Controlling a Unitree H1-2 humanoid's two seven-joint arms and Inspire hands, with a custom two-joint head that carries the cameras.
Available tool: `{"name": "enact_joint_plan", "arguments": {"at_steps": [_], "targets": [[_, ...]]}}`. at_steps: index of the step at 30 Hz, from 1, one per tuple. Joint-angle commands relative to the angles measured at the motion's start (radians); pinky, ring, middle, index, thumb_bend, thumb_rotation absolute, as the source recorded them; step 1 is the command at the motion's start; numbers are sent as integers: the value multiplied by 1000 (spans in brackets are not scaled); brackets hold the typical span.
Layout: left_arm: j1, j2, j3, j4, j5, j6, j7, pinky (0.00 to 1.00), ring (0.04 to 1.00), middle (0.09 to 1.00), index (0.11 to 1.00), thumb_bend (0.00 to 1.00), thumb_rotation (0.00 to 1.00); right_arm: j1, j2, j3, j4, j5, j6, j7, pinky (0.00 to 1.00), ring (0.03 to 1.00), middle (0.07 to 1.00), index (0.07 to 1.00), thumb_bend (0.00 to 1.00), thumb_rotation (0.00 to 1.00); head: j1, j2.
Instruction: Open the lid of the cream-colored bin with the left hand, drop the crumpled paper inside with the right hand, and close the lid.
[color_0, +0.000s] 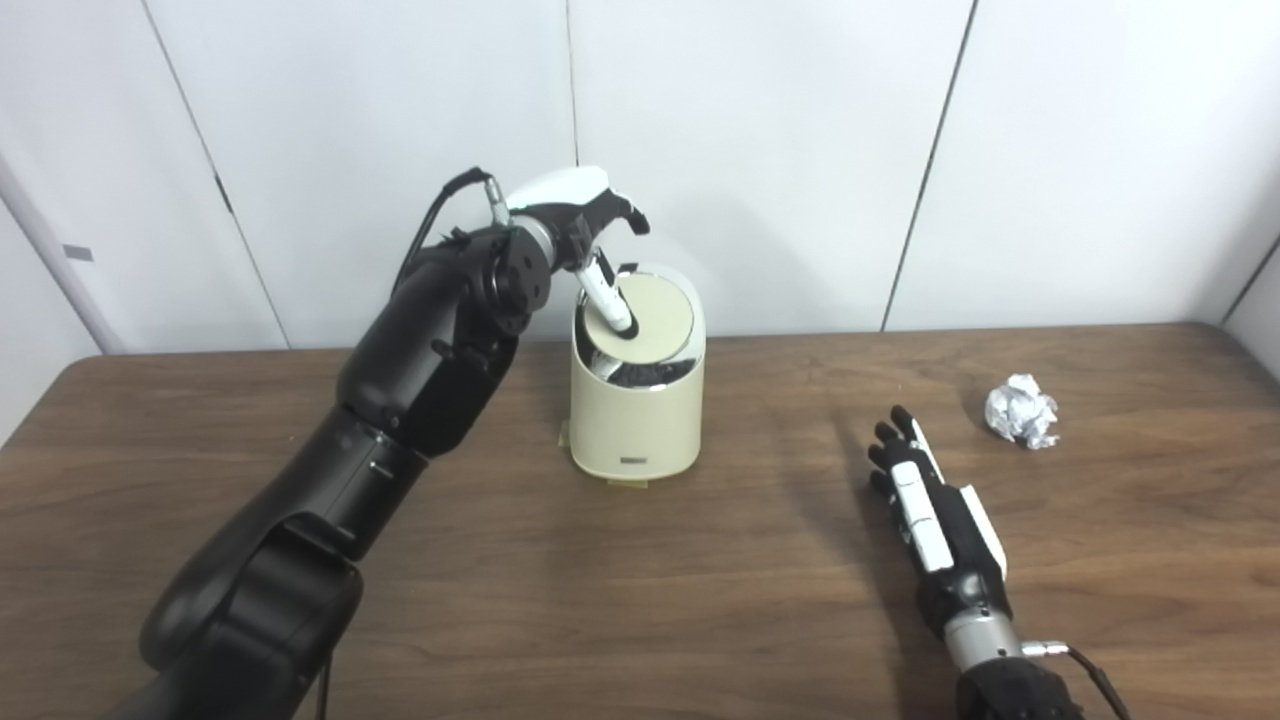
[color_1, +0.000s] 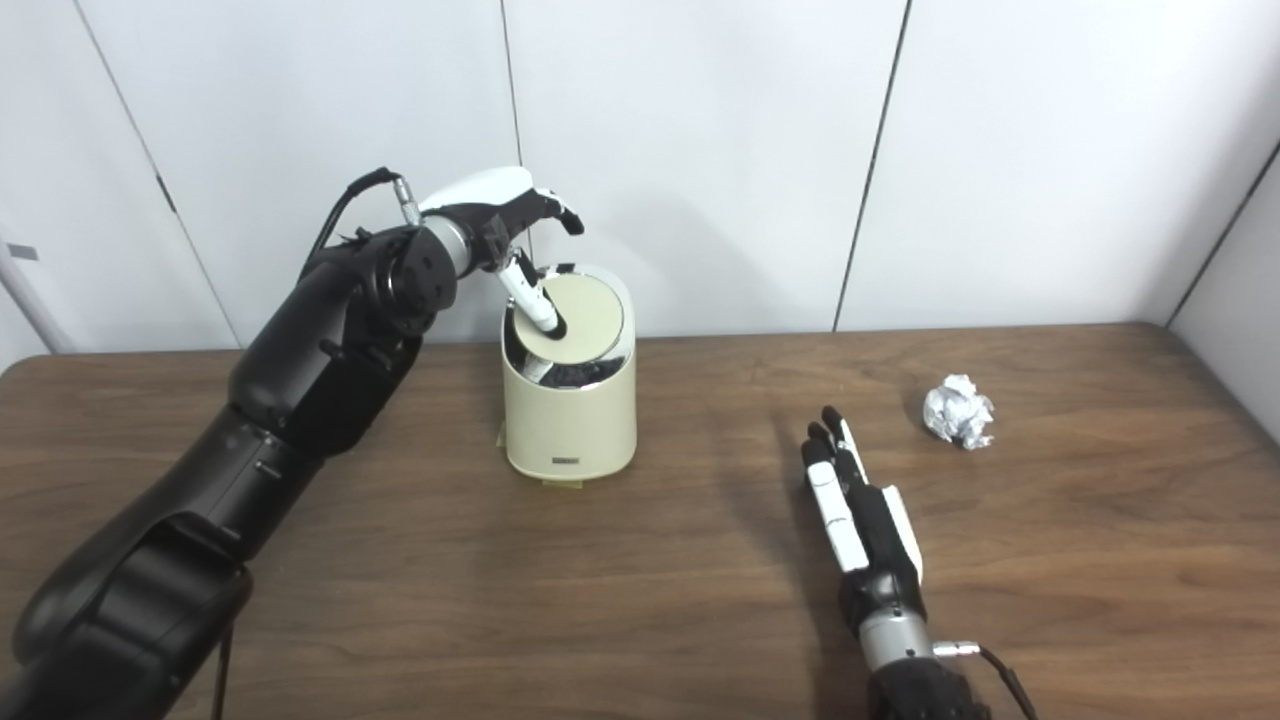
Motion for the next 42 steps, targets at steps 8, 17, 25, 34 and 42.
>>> {"name": "enact_joint_plan", "arguments": {"at_steps": [8, 17, 25, 34, 42], "targets": [[-52, 26, -18, -16, 1, -35, 29, 879, 973, 989, 910, 869, 82, -14, 3, 14, -10, -3, -7, 17, 943, 954, 971, 1000, 517, 916, -2, 1], [-55, 26, -31, -24, 10, -42, 29, 861, 972, 988, 919, 890, 107, -17, 5, 11, -15, 6, 4, 16, 941, 957, 973, 1000, 536, 916, 1, 4], [-53, 29, -43, -45, 15, -54, 32, 884, 985, 992, 923, 900, 120, -19, 2, 10, -17, 1, 4, 14, 928, 946, 965, 1000, 534, 915, 3, 11], [-54, 26, -44, -57, 13, -40, 27, 899, 992, 992, 924, 911, 103, -23, 6, 5, -19, 13, 15, 14, 936, 951, 969, 1000, 518, 913, 5, 14], [-54, 29, -52, -72, 18, -37, 19, 894, 995, 991, 925, 913, 114, -22, 3, 9, -21, 2, 20, 11, 927, 949, 966, 1000, 540, 923, 4, 15]]}}
